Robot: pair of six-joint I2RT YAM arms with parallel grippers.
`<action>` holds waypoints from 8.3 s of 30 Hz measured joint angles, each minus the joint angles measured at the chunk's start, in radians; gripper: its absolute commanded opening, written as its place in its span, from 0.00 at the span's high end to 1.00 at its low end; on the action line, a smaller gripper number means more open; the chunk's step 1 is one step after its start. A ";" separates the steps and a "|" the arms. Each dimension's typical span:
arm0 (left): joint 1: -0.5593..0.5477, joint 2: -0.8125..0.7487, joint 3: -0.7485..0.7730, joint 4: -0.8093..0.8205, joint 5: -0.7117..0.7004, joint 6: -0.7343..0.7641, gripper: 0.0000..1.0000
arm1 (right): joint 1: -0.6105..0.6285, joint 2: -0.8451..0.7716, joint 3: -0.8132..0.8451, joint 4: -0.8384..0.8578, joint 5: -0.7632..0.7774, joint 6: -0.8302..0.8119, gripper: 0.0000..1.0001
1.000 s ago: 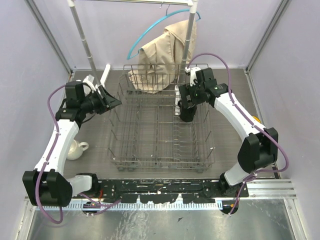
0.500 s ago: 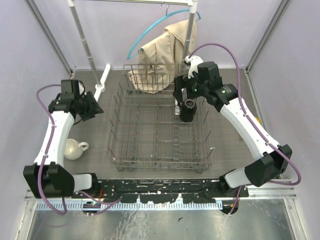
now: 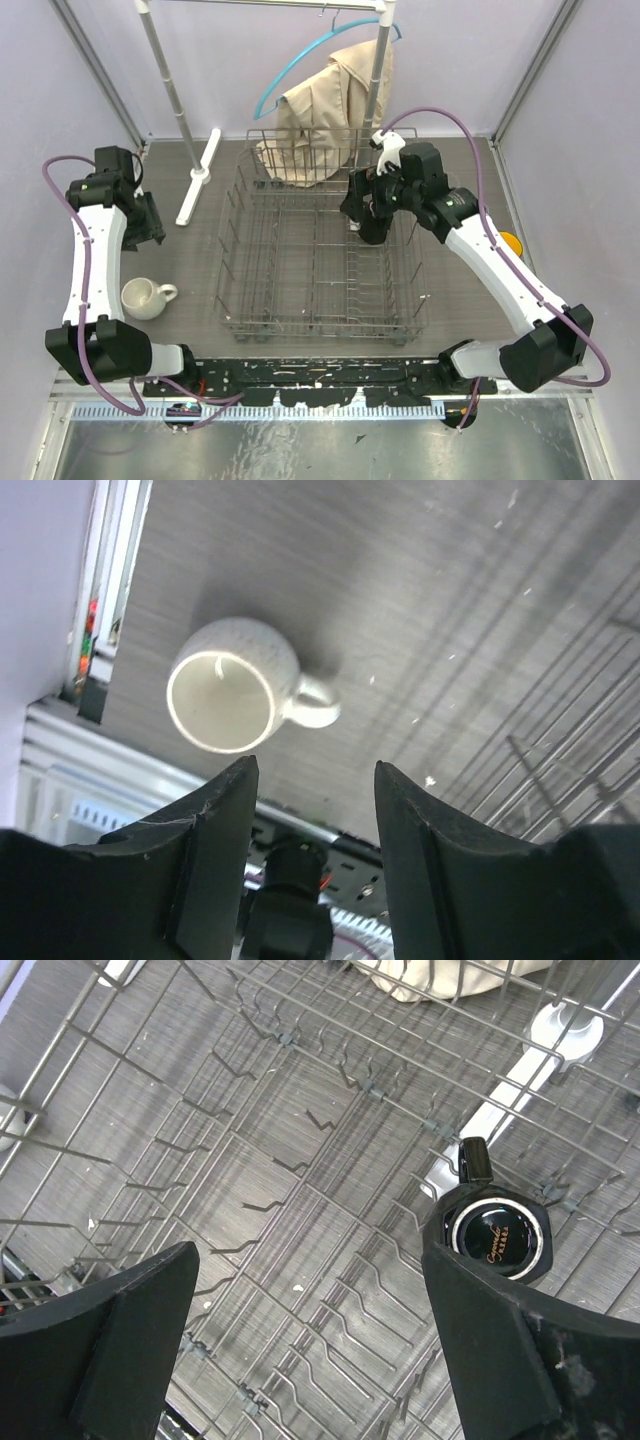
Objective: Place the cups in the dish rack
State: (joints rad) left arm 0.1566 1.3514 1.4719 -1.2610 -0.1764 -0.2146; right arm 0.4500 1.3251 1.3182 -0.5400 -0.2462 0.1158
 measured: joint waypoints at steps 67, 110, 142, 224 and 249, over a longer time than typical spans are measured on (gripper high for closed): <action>0.102 0.396 -0.266 0.124 0.023 0.047 1.00 | -0.013 0.028 -0.112 0.074 -0.077 -0.004 0.00; 0.087 0.099 0.465 0.070 0.386 -0.260 1.00 | 0.027 0.124 0.097 0.008 -0.301 0.198 0.01; -0.492 -0.024 0.197 0.528 0.695 -0.485 1.00 | 0.102 0.290 -0.194 1.334 -0.743 1.645 0.32; -0.526 -0.210 -0.201 1.088 0.769 -0.463 0.65 | 0.168 0.375 -0.182 1.550 -0.588 1.769 0.99; -0.556 -0.228 -0.201 0.949 0.716 -0.362 0.39 | 0.081 0.317 -0.285 1.417 -0.483 1.618 1.00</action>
State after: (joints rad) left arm -0.3992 1.1233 1.2705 -0.3122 0.5392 -0.5762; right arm 0.5312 1.6424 1.0332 0.8768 -0.7292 1.7340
